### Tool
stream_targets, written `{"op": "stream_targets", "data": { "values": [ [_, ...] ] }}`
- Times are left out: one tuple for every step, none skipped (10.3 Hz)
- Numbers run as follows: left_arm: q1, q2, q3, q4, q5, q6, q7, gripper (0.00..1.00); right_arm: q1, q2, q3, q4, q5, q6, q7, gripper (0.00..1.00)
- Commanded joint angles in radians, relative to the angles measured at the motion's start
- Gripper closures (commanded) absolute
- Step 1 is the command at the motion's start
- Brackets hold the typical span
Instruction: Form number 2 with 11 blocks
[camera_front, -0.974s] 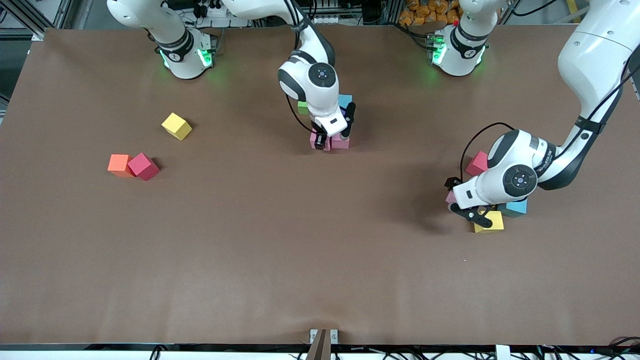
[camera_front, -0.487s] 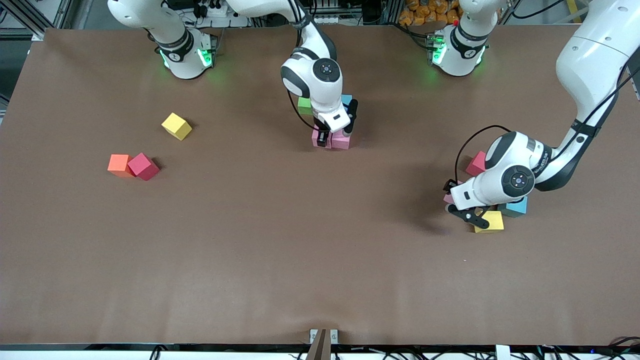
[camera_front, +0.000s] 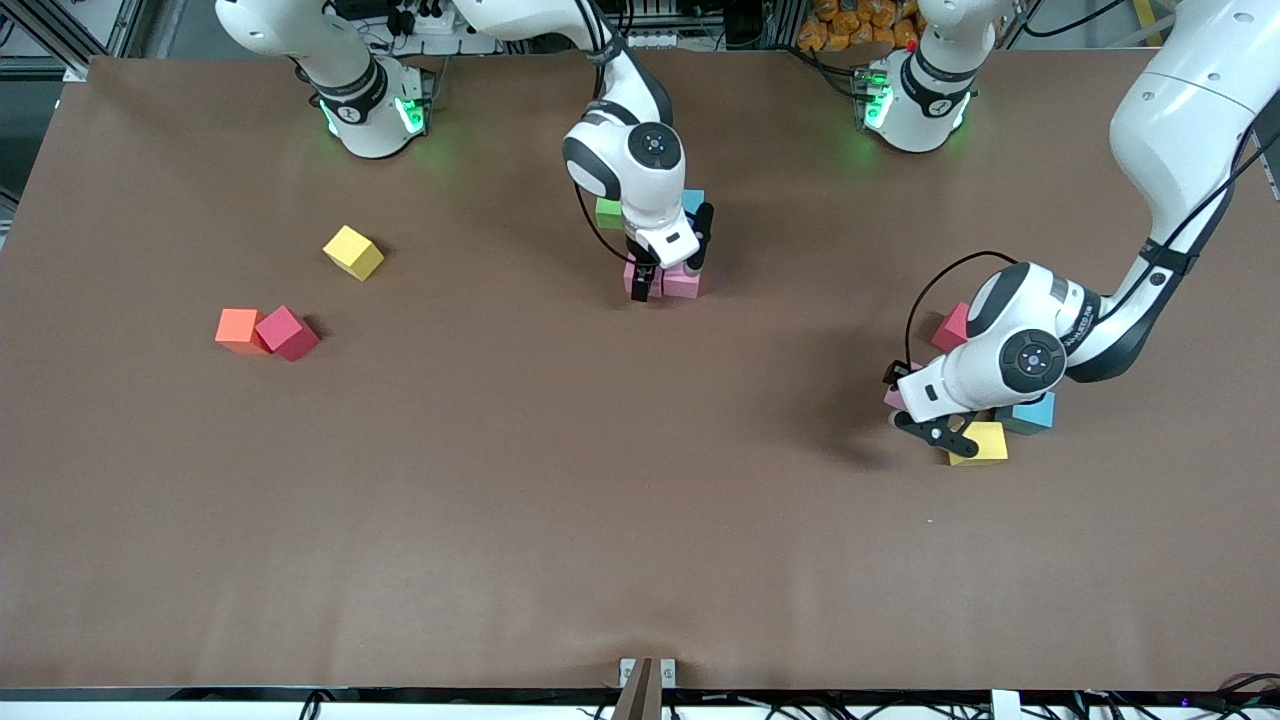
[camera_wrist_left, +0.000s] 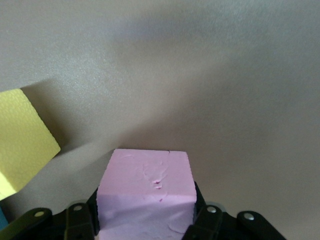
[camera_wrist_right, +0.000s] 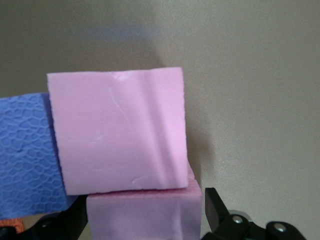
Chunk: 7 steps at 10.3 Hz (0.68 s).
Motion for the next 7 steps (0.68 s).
{"op": "stream_targets", "data": {
  "values": [
    [-0.001, -0.015, -0.056, 0.000, -0.015, -0.003, -0.130, 0.54, 0.003, -0.028, -0.008, 0.013, -0.021, -0.026, 0.024, 0.00],
    [0.001, -0.015, -0.078, 0.000, -0.018, -0.003, -0.175, 0.54, -0.001, -0.048, -0.009, 0.013, -0.021, -0.054, 0.021, 0.00],
    [0.001, -0.021, -0.093, 0.000, -0.035, -0.004, -0.222, 0.54, -0.003, -0.064, -0.010, 0.011, -0.021, -0.065, 0.018, 0.00],
    [0.001, -0.030, -0.109, 0.003, -0.050, -0.012, -0.265, 0.54, -0.004, -0.080, -0.010, 0.010, -0.021, -0.079, 0.015, 0.00],
    [0.002, -0.035, -0.127, 0.004, -0.065, -0.015, -0.296, 0.54, -0.007, -0.095, -0.010, 0.010, -0.021, -0.097, 0.013, 0.00],
    [0.007, -0.047, -0.147, 0.009, -0.082, -0.035, -0.328, 0.54, -0.013, -0.109, -0.013, 0.008, -0.023, -0.109, -0.011, 0.00],
    [0.004, -0.056, -0.167, 0.008, -0.084, -0.041, -0.379, 0.55, -0.039, -0.129, -0.013, 0.008, -0.021, -0.131, -0.037, 0.00]
  ]
}}
